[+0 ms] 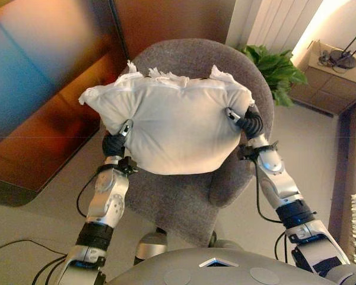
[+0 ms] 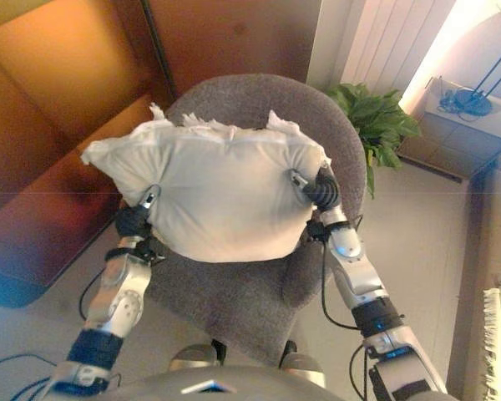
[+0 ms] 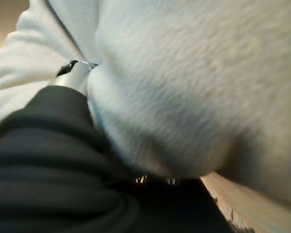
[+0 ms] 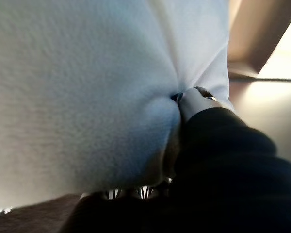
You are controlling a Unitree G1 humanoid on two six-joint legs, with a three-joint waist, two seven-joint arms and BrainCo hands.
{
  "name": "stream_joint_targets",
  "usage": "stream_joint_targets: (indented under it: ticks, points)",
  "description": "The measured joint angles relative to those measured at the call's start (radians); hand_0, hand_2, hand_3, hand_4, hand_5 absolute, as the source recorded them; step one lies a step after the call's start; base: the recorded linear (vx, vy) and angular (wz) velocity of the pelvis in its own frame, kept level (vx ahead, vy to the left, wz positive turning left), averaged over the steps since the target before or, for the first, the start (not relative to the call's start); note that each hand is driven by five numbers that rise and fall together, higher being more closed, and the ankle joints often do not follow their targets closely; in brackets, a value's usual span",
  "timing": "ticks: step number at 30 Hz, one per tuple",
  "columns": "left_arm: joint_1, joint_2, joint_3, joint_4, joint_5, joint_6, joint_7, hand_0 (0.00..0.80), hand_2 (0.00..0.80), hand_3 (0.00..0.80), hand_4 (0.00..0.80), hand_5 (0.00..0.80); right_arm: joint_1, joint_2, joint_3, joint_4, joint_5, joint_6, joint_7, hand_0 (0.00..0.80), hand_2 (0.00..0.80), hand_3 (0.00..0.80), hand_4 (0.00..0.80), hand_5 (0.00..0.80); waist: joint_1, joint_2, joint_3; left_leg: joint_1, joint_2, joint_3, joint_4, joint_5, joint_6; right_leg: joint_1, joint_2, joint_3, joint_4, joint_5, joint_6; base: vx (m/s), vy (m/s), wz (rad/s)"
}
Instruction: Pick up the cushion and take it to the sofa
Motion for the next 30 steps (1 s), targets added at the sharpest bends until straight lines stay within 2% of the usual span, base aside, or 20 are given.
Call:
stream_joint_targets:
  ticks: [6, 9, 15, 19, 22, 23, 24, 25, 28, 29, 30]
  points:
    - [-0.288, -0.051, -0.050, 0.320, 0.008, -0.007, 0.086, 0.800, 0.800, 0.800, 0.800, 0.800, -0.288, 0.015, 0.049, 0.311, 0.131, 0.027, -0.090, 0.800, 0.800, 0.800, 0.800, 0.800, -0.005, 0.022, 0.007, -0.150, -0.004, -0.003, -0.001, 0.058, 0.005, -0.149, -0.003, -0.001, 0.000, 0.054, -0.007, -0.340, 0.061, 0.03]
    - [-0.444, -0.052, -0.088, 0.490, 0.005, 0.002, 0.119, 0.800, 0.800, 0.800, 0.800, 0.800, -0.409, 0.011, 0.065, 0.438, 0.227, 0.029, -0.088, 0.800, 0.800, 0.800, 0.800, 0.800, -0.023, 0.047, 0.052, -0.182, -0.009, -0.005, -0.022, 0.091, 0.009, -0.188, -0.007, 0.001, 0.000, 0.075, -0.004, -0.146, 0.089, 0.05]
    - [-0.627, -0.049, -0.135, 0.669, -0.032, 0.105, 0.179, 0.800, 0.800, 0.800, 0.800, 0.800, -0.482, 0.037, 0.066, 0.621, 0.461, 0.056, -0.026, 0.800, 0.800, 0.800, 0.800, 0.800, -0.068, 0.072, 0.125, -0.227, -0.010, 0.000, -0.022, 0.103, 0.011, -0.235, -0.009, 0.006, -0.001, 0.090, -0.004, -0.073, 0.061, -0.01]
    - [-0.732, -0.046, -0.160, 0.731, -0.035, 0.146, 0.209, 0.800, 0.800, 0.800, 0.800, 0.800, -0.542, 0.025, 0.067, 0.660, 0.478, 0.065, -0.022, 0.800, 0.800, 0.800, 0.800, 0.800, -0.085, 0.082, 0.191, -0.245, -0.010, 0.009, -0.022, 0.112, 0.012, -0.257, -0.008, 0.013, -0.001, 0.101, -0.008, -0.016, 0.050, -0.06]
    - [-0.811, -0.045, -0.164, 0.785, -0.038, 0.168, 0.214, 0.800, 0.800, 0.800, 0.800, 0.800, -0.613, 0.010, 0.067, 0.720, 0.477, 0.078, -0.024, 0.800, 0.800, 0.800, 0.800, 0.800, -0.087, 0.082, 0.203, -0.245, -0.010, 0.015, -0.022, 0.112, 0.012, -0.257, -0.009, 0.014, -0.001, 0.101, -0.008, -0.001, 0.013, -0.01]
    - [-0.842, -0.047, -0.173, 0.820, -0.038, 0.178, 0.214, 0.778, 0.778, 0.778, 0.778, 0.778, -0.644, 0.013, 0.067, 0.761, 0.477, 0.084, -0.029, 0.800, 0.800, 0.800, 0.800, 0.800, -0.087, 0.082, 0.203, -0.245, -0.010, 0.019, -0.022, 0.112, 0.012, -0.257, -0.009, 0.014, -0.001, 0.101, -0.008, 0.000, 0.000, 0.00]
    - [-0.871, -0.049, -0.184, 0.851, -0.039, 0.190, 0.214, 0.100, 0.100, 0.100, 0.100, 0.100, -0.675, 0.020, 0.067, 0.800, 0.477, 0.091, -0.043, 0.800, 0.800, 0.800, 0.800, 0.800, -0.087, 0.080, 0.207, -0.245, -0.009, 0.026, -0.022, 0.112, 0.012, -0.257, -0.009, 0.015, -0.001, 0.101, -0.008, 0.000, 0.000, 0.00]
    - [-0.900, -0.049, -0.195, 0.874, -0.046, 0.202, 0.212, 0.000, 0.000, 0.000, 0.000, 0.000, -0.703, 0.024, 0.066, 0.824, 0.477, 0.100, -0.061, 0.800, 0.800, 0.800, 0.800, 0.800, -0.087, 0.079, 0.214, -0.245, -0.009, 0.029, -0.022, 0.112, 0.012, -0.257, -0.008, 0.015, -0.001, 0.101, -0.008, 0.000, 0.000, 0.00]
    - [-0.951, -0.042, -0.201, 0.909, -0.050, 0.223, 0.210, 0.000, 0.000, 0.000, 0.000, 0.000, -0.742, 0.024, 0.059, 0.849, 0.477, 0.111, -0.092, 0.800, 0.800, 0.800, 0.800, 0.800, -0.087, 0.076, 0.234, -0.245, -0.009, 0.032, -0.022, 0.112, 0.012, -0.258, -0.009, 0.018, -0.001, 0.101, -0.008, 0.010, 0.003, -0.01]
    - [-0.956, -0.039, -0.201, 0.909, -0.050, 0.223, 0.209, 0.000, 0.000, 0.000, 0.000, 0.000, -0.743, 0.024, 0.059, 0.849, 0.478, 0.114, -0.099, 0.678, 0.678, 0.678, 0.678, 0.678, -0.088, 0.076, 0.235, -0.245, -0.009, 0.033, -0.022, 0.112, 0.012, -0.259, -0.008, 0.020, -0.001, 0.101, -0.008, 0.033, 0.005, -0.04]
    - [-0.959, -0.037, -0.201, 0.909, -0.051, 0.223, 0.207, 0.000, 0.000, 0.000, 0.000, 0.000, -0.743, 0.024, 0.059, 0.849, 0.478, 0.116, -0.107, 0.355, 0.355, 0.355, 0.355, 0.355, -0.088, 0.075, 0.235, -0.245, -0.009, 0.034, -0.022, 0.111, 0.012, -0.260, -0.008, 0.022, -0.001, 0.101, -0.008, 0.029, -0.001, -0.05]
